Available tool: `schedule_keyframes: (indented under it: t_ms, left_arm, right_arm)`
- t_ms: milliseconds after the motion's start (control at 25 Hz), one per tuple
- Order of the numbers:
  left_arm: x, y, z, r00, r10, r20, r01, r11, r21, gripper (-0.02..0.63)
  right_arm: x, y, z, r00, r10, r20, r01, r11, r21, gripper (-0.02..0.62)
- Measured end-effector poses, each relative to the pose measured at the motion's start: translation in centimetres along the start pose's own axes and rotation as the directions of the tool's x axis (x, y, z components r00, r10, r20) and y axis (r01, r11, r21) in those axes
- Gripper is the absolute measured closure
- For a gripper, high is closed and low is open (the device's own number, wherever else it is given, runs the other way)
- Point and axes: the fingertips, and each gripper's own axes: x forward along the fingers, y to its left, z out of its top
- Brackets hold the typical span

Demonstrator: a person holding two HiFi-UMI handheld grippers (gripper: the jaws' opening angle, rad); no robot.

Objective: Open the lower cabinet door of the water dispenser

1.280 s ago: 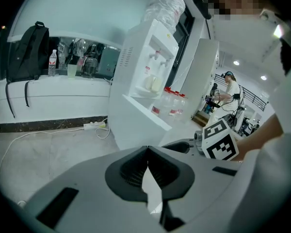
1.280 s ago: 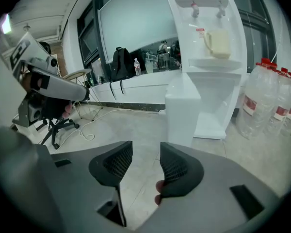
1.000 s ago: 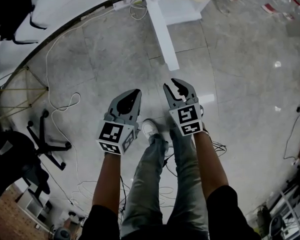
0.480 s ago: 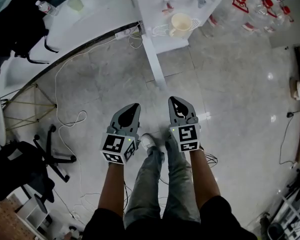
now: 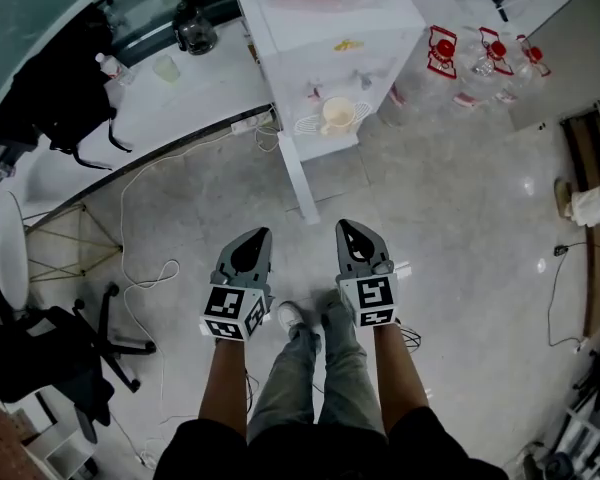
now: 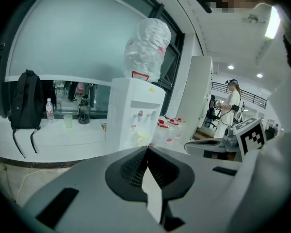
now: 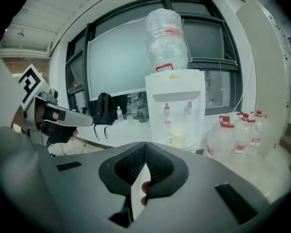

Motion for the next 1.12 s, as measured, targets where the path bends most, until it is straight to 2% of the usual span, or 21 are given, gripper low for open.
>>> schedule_keyframes:
  t_ms: [520, 640, 880, 1120]
  left_arm:
    - [-5.6, -2.1, 10.9, 0.995, 0.036, 0.094, -0.046, 0.994, 0.099, 0.597]
    - [-7.0, -2.1, 12.7, 0.991, 0.059, 0.117, -0.071, 0.993, 0.099, 0.595]
    - [-9.9, -1.5, 16.7, 0.976, 0.107, 0.191, -0.118, 0.992, 0.047, 0.597]
    - [-12.5, -2.4, 20.1, 0.968, 0.096, 0.234, -0.119, 0.989, 0.084, 0.597]
  right_arm:
    - [-7.3, -1.0, 11.3, 0.994, -0.044, 0.096, 0.045, 0.999, -0.004, 0.581]
    - [-8.4, -0.7, 13.1, 0.993, -0.041, 0.108, 0.042, 0.999, -0.010, 0.581]
    - [-11.2, -0.8, 16.9, 0.987, -0.057, 0.151, 0.059, 0.998, -0.007, 0.581]
    - [-14.7, -1.1, 21.0, 0.981, -0.085, 0.175, 0.096, 0.994, -0.058, 0.581]
